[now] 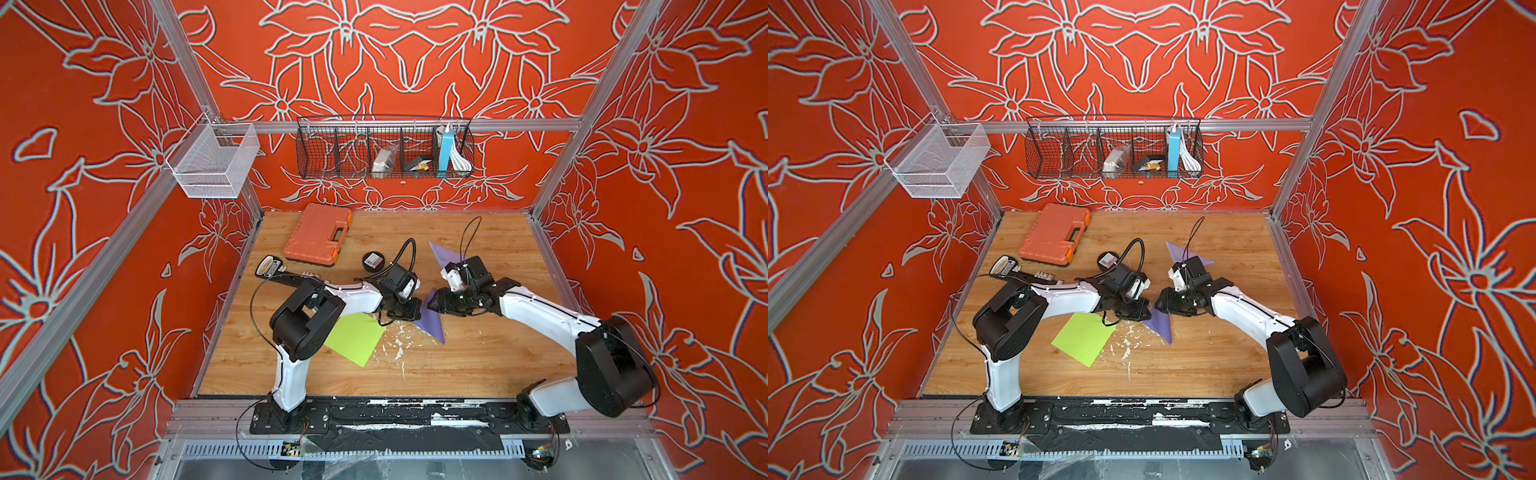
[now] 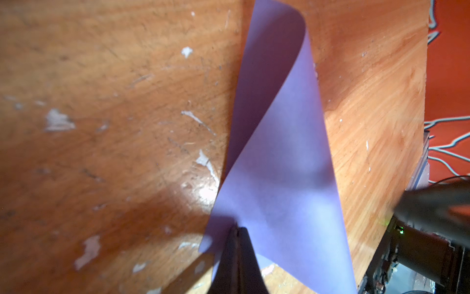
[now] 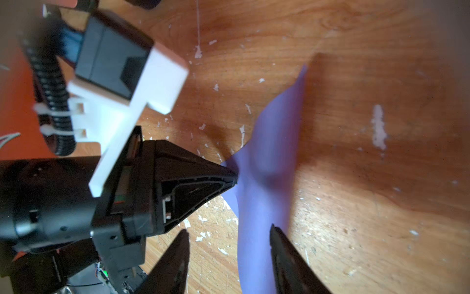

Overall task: Fold the square paper diagonally
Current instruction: Fold the paper at the center of the board.

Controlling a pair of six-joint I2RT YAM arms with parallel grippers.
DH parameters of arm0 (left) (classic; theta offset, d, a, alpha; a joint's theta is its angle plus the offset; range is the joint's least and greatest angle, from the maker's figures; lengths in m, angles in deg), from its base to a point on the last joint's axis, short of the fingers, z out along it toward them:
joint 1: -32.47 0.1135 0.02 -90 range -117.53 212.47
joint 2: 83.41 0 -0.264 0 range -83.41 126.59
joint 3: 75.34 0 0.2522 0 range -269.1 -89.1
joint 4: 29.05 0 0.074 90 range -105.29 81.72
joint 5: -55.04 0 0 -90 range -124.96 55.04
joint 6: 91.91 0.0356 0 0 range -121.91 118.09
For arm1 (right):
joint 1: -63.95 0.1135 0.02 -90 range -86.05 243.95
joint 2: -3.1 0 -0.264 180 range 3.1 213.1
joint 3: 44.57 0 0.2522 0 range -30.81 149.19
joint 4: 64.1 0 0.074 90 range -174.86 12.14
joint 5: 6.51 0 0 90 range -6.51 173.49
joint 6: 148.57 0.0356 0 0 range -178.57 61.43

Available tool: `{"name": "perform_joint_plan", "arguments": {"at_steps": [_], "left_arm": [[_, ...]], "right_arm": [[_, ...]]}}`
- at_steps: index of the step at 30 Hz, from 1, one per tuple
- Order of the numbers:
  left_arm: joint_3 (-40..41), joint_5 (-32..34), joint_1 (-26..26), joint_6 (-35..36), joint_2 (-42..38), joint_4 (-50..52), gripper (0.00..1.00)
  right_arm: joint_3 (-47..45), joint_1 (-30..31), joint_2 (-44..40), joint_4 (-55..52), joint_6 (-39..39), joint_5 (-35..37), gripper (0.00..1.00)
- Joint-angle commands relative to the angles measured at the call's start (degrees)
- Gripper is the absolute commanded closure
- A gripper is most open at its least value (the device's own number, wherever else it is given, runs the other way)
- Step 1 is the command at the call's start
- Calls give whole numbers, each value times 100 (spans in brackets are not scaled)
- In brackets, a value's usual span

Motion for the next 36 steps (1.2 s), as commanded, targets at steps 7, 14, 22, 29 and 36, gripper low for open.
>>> {"name": "perform_joint_plan", "arguments": {"at_steps": [7, 14, 22, 29, 36], "left_arm": [[88, 378, -58, 99, 303, 468, 100], [78, 387, -61, 109, 324, 479, 100], [53, 388, -66, 116, 352, 503, 100], [39, 405, -70, 138, 357, 531, 100], [37, 386, -72, 140, 341, 534, 100]], "right_arm": [[-234, -415, 669, 171, -596, -1057, 30], [-368, -463, 1055, 765, -398, -1445, 41], [-659, -471, 1314, 1513, -54, -1971, 43], [-806, -465, 1404, 1963, 157, -2190, 45], [-819, -459, 1532, 2267, 342, -2311, 51]]}}
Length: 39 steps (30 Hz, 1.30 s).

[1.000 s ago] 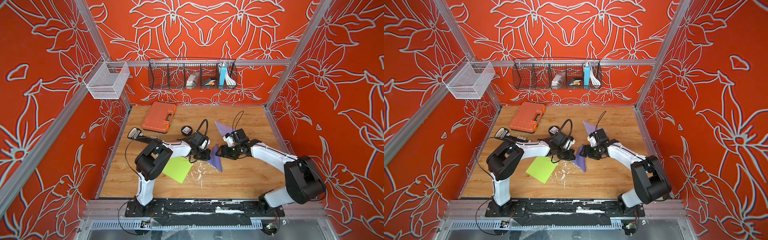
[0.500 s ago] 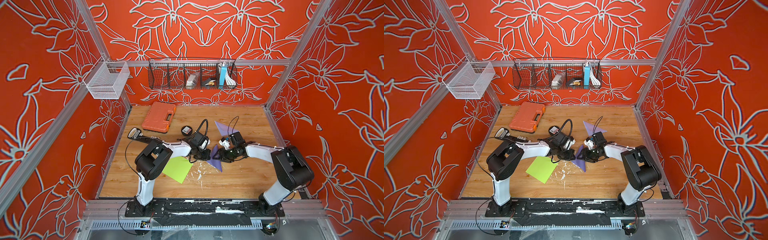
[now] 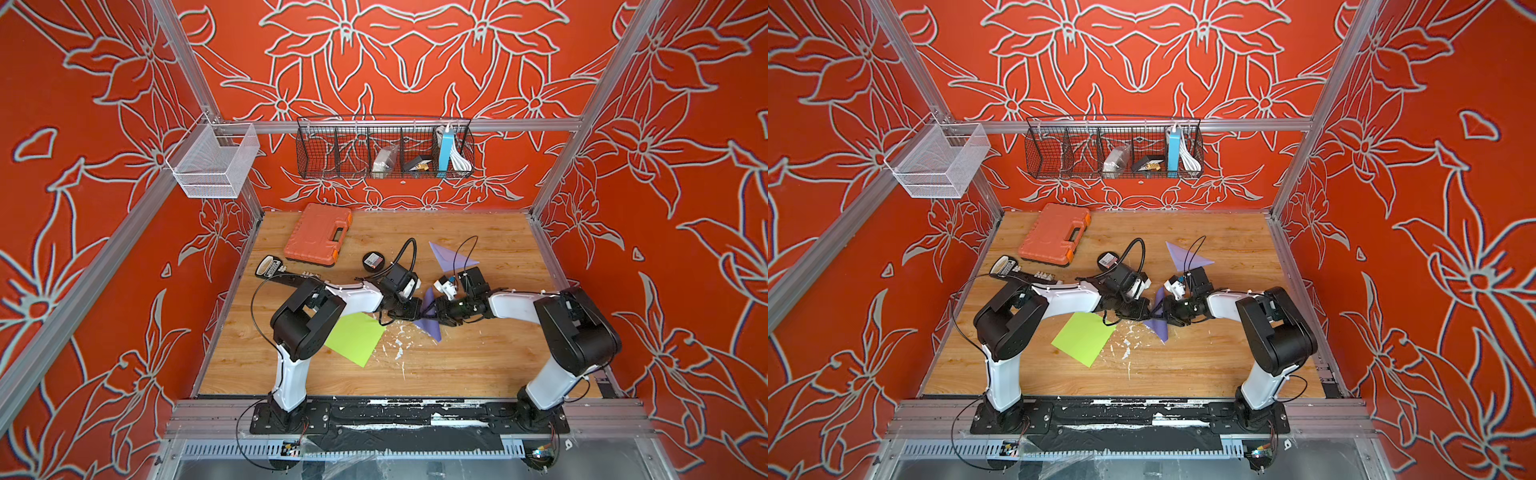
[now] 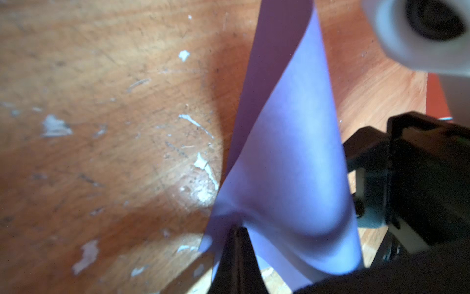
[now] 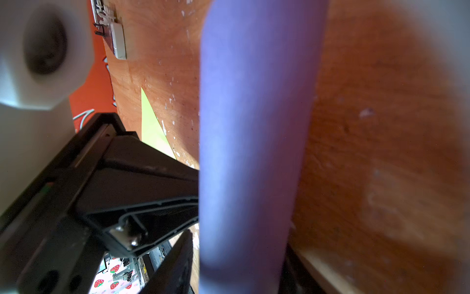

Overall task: Fold the square paper diagonally
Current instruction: Fold the paper at the center of the board.

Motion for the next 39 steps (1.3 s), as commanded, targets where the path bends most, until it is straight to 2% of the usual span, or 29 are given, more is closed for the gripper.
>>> {"name": "perform_joint_plan", "arguments": {"at_steps": [1, 9, 13, 25, 33, 39], "left_arm": [[85, 362, -63, 112, 314, 499, 100], [128, 405, -63, 162, 205, 499, 100], [151, 390, -63, 179, 146, 475, 100], [330, 383, -68, 287, -274, 363, 100], [328, 406, -66, 313, -285, 411, 100], [345, 369, -62, 305, -324, 378, 100]], "right_arm": [[-81, -10, 127, 228, 151, -117, 50], [-45, 105, 258, 306, 187, -123, 55], [-39, 105, 174, 155, 74, -19, 63], [-4, 91, 31, -21, -110, 83, 64], [204, 51, -220, -687, -576, 365, 58], [303, 41, -162, -680, -567, 446, 66]]}}
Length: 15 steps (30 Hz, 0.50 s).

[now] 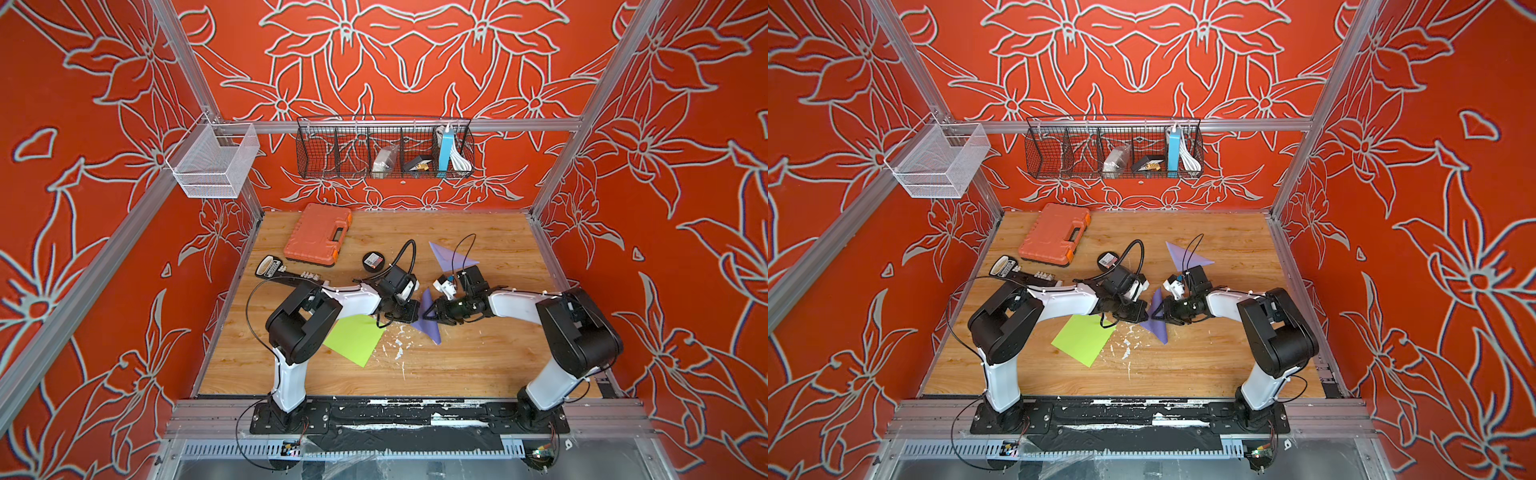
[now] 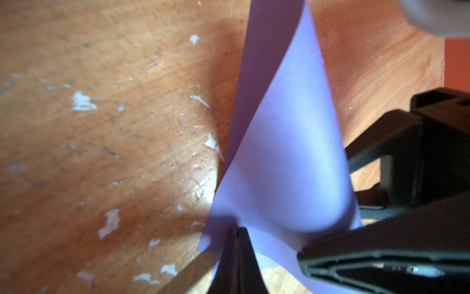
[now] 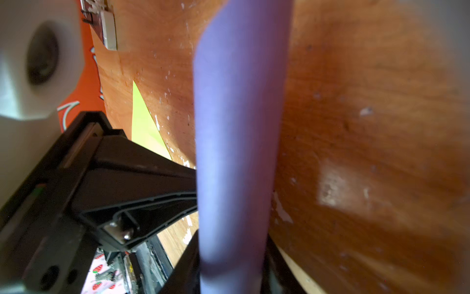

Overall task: Fold the square paper diagonally
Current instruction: Fold the paper at the center of the board.

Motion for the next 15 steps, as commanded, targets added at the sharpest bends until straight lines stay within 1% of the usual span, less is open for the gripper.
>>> {"name": "perform_joint_plan", "arguments": {"at_steps": [1, 3, 5, 6, 8, 10, 12, 15], "left_arm": [[147, 148, -31, 103, -113, 298, 100], [191, 82, -31, 129, -187, 224, 100], [242, -7, -31, 154, -306, 137, 100], [277, -43, -35, 166, -381, 94, 97], [364, -166, -31, 205, -569, -13, 93], [426, -555, 18, 253, -784, -135, 89], [607, -922, 87, 107, -1050, -449, 83], [896, -1156, 211, -29, -1422, -766, 76]], "right_arm": [[145, -24, -37, -154, -138, 155, 67], [162, -23, 3, -147, -162, 117, 70], [146, -22, -22, -96, -217, 78, 78], [136, -22, -49, -81, -254, 51, 82], [78, -22, -124, 20, -347, -54, 83], [42, -22, -183, 79, -471, -123, 83], [-20, -24, -227, 204, -574, -266, 83], [-115, -39, -294, 384, -638, -474, 82]]}}
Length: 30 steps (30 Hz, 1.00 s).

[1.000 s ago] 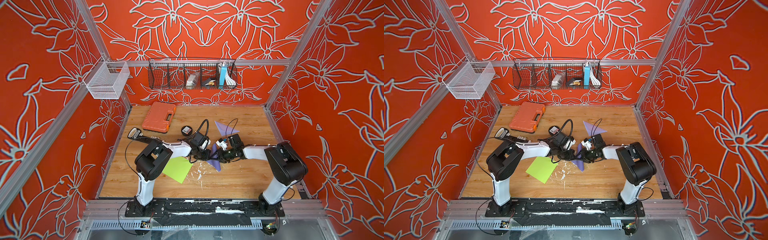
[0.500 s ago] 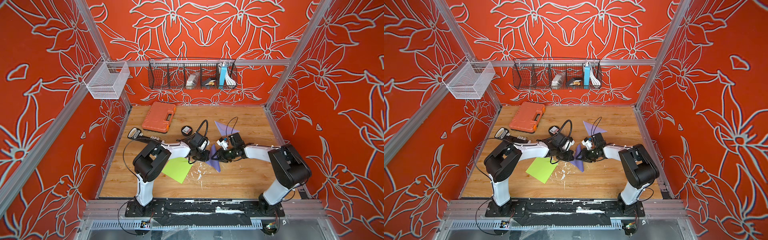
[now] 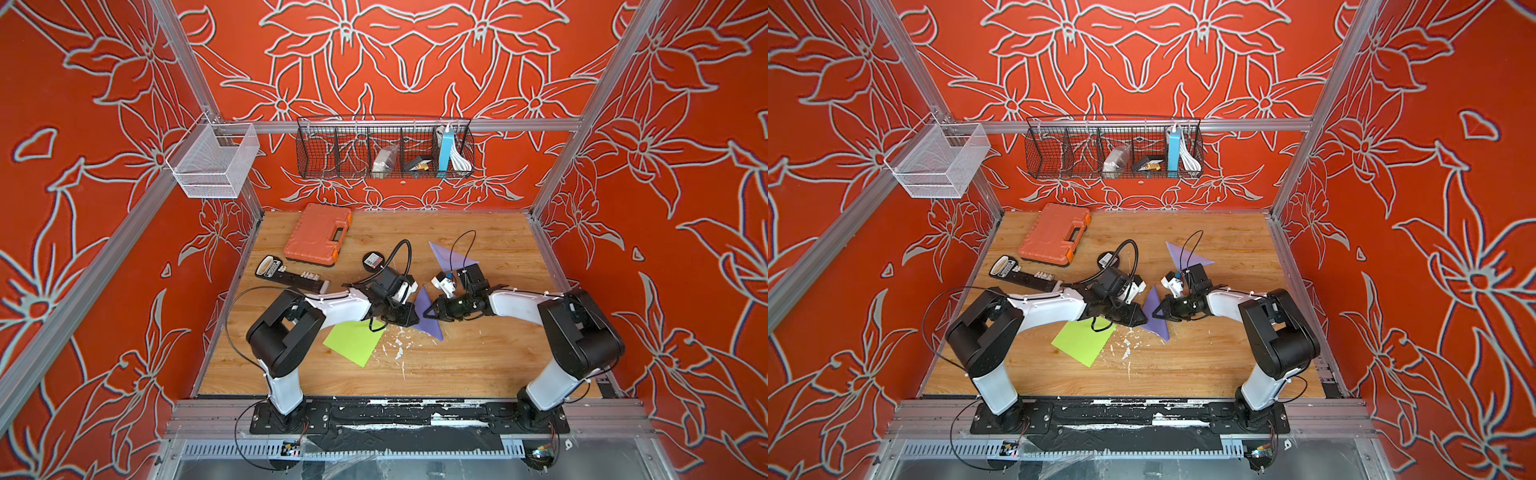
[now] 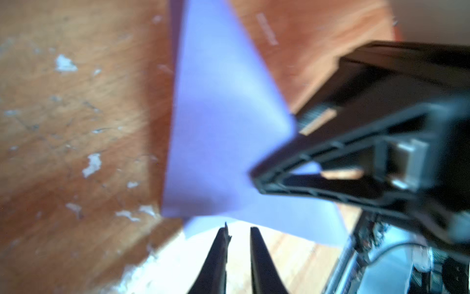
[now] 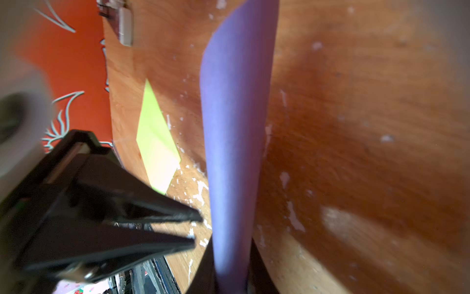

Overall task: Fold the square paper diagonally
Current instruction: Fold the paper at the center of the board.

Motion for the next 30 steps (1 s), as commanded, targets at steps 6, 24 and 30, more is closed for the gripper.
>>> {"name": "perform_joint_plan", "arguments": {"at_steps": [6, 24, 30], "left_arm": [[638, -291, 384, 110, -1287, -637, 66], [1893, -462, 673, 796, -2946, -1951, 46], [1980, -980, 672, 885, -2713, -2380, 42]], "right_arm": [[-143, -89, -635, 165, -703, -256, 81], [-934, -134, -3018, 1317, -2099, -157, 81], [-966, -143, -3328, 1211, -2188, -444, 81]]}}
